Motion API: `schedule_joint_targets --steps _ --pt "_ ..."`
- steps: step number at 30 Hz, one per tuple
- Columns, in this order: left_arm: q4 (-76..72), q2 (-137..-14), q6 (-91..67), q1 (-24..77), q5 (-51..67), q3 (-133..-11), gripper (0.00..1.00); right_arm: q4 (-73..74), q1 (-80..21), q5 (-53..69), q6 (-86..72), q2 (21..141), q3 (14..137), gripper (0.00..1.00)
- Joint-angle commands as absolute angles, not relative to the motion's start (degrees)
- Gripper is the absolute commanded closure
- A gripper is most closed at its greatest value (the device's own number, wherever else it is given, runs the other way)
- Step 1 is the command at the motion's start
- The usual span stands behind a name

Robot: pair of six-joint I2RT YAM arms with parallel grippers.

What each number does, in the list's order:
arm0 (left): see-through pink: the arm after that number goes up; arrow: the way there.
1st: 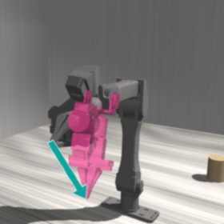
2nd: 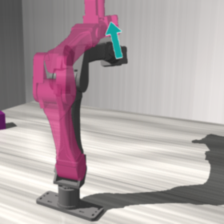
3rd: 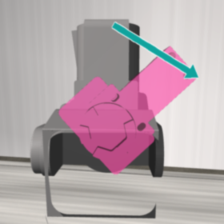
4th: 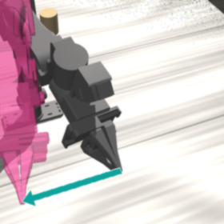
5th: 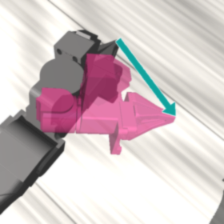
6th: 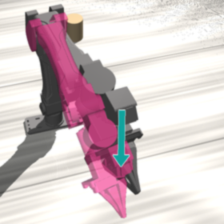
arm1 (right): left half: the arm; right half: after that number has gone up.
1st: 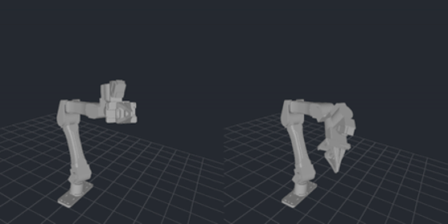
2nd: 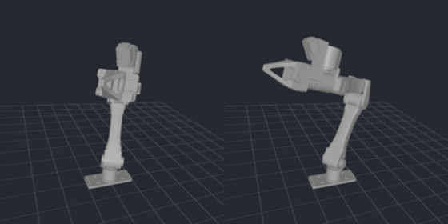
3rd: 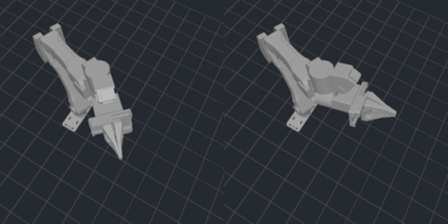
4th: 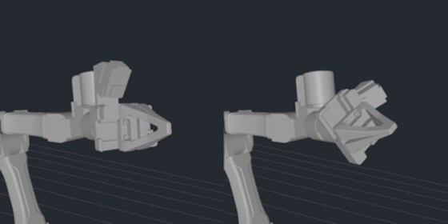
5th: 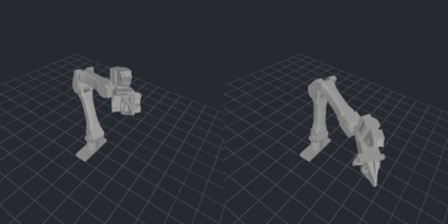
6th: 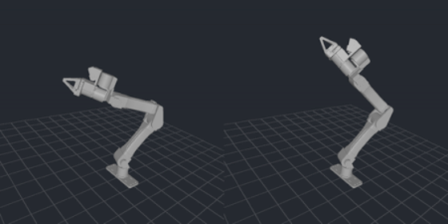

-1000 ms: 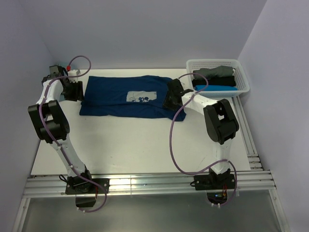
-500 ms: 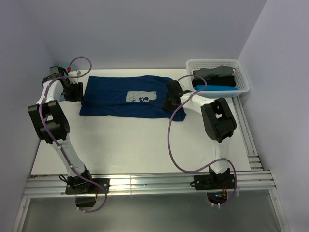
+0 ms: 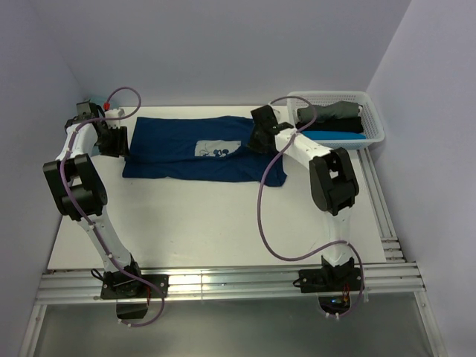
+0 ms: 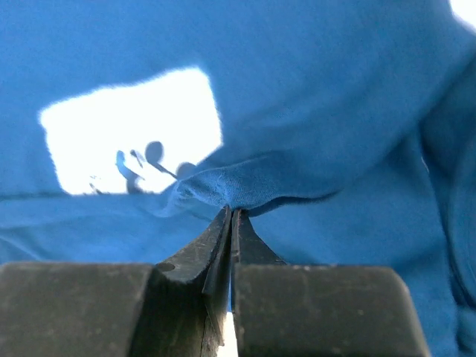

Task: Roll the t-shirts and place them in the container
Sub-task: Fold the tshirt

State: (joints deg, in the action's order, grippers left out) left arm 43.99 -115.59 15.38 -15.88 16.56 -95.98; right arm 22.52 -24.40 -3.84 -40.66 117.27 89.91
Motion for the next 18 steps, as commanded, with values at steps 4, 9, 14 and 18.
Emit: schedule_joint_targets --steps 4,9,14,18 --pt "43.94 -114.78 16.44 -15.91 16.61 -96.24 0.48 29.7 -23.56 -4.75 -36.48 126.02 107.73 0.96" --pt "44.12 -115.14 16.87 -15.82 16.52 -95.45 0.48 32.25 -22.42 -2.73 -35.6 133.75 120.4 0.94" --pt "43.77 -115.4 17.14 -15.56 16.61 -94.57 0.47 28.75 -22.06 -1.41 -35.42 135.53 120.51 0.73" --pt "43.51 -116.98 16.79 -15.12 17.66 -95.44 0.46 24.88 -21.97 -2.45 -34.89 134.04 117.78 0.54"
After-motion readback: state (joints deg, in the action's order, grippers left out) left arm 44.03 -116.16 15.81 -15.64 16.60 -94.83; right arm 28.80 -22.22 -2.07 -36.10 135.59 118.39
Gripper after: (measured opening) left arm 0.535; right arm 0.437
